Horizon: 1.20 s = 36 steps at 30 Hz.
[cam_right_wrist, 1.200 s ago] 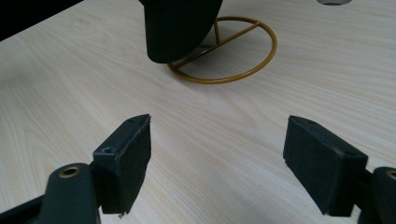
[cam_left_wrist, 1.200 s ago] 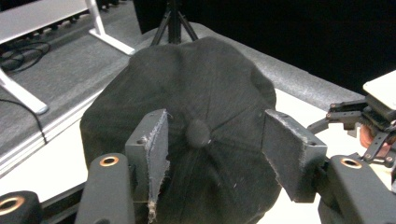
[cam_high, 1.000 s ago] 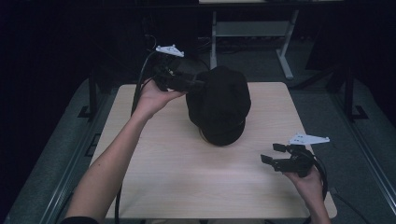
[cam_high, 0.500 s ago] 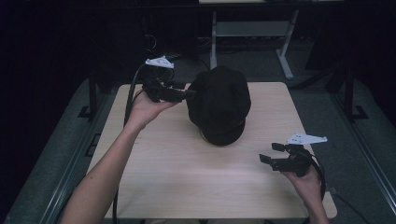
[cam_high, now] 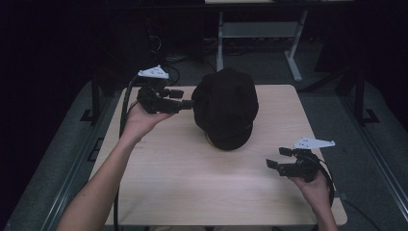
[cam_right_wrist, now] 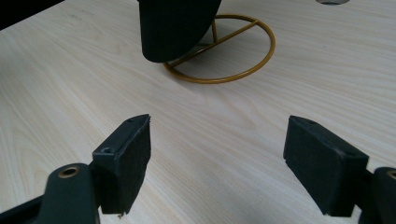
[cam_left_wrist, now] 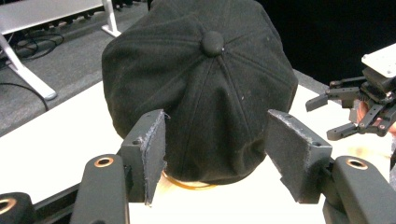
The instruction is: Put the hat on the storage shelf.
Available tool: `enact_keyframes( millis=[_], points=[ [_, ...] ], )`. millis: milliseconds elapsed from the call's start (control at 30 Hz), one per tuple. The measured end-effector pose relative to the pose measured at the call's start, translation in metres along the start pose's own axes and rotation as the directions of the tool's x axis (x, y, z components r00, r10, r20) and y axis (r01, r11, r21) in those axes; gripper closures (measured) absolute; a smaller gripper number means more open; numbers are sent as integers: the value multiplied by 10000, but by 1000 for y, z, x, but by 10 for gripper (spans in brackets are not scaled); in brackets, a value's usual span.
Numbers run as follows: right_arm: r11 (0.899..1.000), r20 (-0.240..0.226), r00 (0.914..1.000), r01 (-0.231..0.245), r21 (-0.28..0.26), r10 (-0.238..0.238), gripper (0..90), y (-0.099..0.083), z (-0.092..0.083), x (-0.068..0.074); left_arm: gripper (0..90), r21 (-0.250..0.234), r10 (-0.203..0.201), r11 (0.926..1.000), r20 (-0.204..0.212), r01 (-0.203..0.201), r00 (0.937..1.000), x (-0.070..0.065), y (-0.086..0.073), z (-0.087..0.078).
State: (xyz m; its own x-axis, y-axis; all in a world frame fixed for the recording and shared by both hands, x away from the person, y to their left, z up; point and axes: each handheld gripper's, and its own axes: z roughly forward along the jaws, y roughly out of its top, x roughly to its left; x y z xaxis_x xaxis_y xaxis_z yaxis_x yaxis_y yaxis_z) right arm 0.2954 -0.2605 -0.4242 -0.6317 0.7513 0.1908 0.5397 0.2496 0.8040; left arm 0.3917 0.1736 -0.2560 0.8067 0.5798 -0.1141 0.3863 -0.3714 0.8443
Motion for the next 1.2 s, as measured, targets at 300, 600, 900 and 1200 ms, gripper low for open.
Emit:
enact_keyframes(
  millis=[300, 600, 900, 1200],
  points=[
    [10000, 12, 10000, 30, -46, -30, 226, 0, -1, 2, 373, 30, -281, 9996, -135, 281, 9995, 6, -20, -10],
    [10000, 5, 10000, 99, -13, -99, 226, 1, 1, 4, 357, 16, -456, 9990, -268, 456, 9986, 10, -41, -14],
    [10000, 56, 10000, 34, 14, -34, 226, 0, 0, 4, 329, 52, -440, 9990, -420, 443, 9981, 9, -56, -18],
    [10000, 79, 10000, 32, 1, -32, 219, 0, 0, 4, 306, -69, -790, 9969, -438, 788, 9959, 13, -74, -21]
  ],
)
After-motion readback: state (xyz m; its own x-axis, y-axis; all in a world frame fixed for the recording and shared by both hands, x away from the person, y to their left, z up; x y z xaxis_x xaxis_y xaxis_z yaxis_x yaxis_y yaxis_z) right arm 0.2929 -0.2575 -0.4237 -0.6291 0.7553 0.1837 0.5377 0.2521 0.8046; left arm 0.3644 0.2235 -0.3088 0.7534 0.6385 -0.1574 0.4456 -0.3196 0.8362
